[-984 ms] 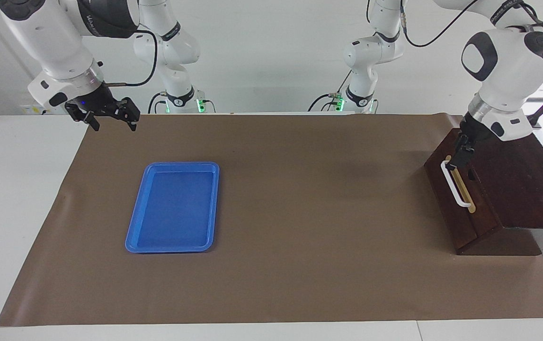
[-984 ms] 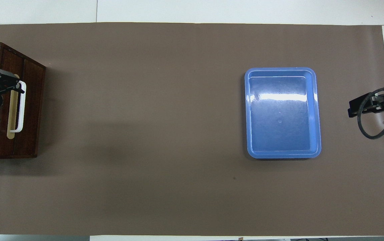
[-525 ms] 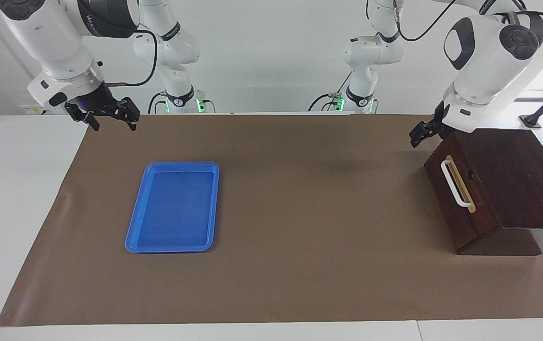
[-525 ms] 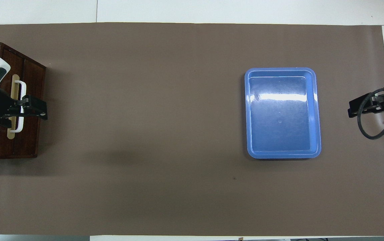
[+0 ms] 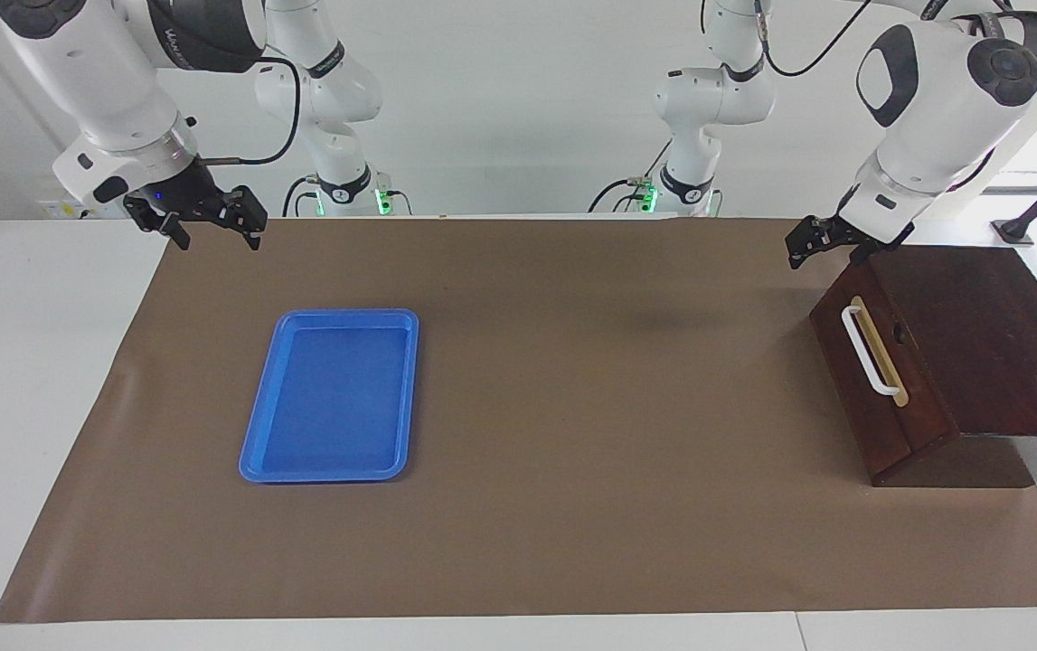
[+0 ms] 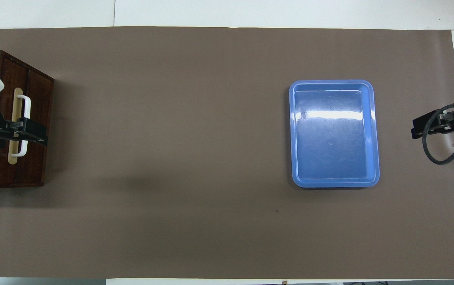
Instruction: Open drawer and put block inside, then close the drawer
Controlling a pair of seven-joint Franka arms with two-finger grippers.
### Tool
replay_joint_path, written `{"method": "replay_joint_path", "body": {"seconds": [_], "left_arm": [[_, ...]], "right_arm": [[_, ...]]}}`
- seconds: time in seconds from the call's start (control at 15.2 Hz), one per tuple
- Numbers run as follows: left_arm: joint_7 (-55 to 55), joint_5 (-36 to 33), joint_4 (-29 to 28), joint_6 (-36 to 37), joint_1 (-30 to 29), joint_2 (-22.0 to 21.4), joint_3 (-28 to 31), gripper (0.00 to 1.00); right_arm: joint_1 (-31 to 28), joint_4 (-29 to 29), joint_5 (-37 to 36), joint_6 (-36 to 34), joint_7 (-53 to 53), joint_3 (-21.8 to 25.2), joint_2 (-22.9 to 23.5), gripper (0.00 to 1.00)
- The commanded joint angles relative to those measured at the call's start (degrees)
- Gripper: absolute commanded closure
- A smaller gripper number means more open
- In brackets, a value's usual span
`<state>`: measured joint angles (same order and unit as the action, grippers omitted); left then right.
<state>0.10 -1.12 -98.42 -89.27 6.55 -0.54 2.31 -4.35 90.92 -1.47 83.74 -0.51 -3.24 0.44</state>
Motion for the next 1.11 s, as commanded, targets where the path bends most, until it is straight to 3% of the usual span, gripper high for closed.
{"method": "replay_joint_path", "body": {"seconds": [0.0,1.05], "left_arm": [[0.78,-1.07,0.69,0.50,-7.92,0.01,-8.43,0.00],[1.13,-0.55,2.44,3.13,-9.63,-0.61,-9.26,0.00]], "right_arm": [[-1.01,0.48,0.41,0.55,-0.10,-0.62,-0.70,0.00],[-1.27,0.48,0.41,0.46,-0.72,-0.62,-0.70,0.00]]}}
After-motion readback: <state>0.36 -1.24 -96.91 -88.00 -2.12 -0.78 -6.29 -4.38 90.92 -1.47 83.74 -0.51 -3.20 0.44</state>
